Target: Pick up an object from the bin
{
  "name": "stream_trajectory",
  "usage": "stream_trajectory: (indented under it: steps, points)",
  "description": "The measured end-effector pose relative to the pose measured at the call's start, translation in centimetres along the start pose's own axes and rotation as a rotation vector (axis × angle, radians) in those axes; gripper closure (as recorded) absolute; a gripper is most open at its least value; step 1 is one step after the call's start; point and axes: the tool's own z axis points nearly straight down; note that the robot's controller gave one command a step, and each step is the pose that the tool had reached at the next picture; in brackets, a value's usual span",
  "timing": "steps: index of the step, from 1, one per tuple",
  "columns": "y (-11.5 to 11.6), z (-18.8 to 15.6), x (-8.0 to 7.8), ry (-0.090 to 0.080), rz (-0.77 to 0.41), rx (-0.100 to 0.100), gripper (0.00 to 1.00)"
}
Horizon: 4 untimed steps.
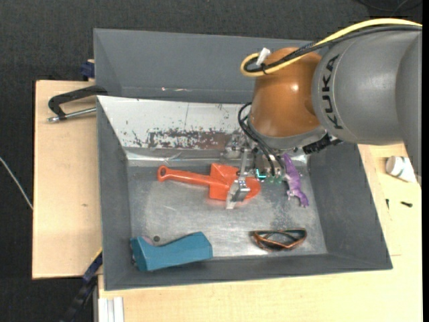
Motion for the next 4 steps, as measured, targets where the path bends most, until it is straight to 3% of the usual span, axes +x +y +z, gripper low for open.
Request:
stream_trajectory:
  steps: [1,2,3,4]
  points:
    - [0.0,-0.4,-0.1,-0.007,0.001,0.000,0.00]
    - [-0.7,3.8,-1.2,-0.016,0.186,-0.003,0.00]
    - [-0.4,6.4,-1.6,-0.012,0.176,0.000,0.00]
    - [-0.2,6.4,-1.4,-0.016,0.217,-0.003,0.00]
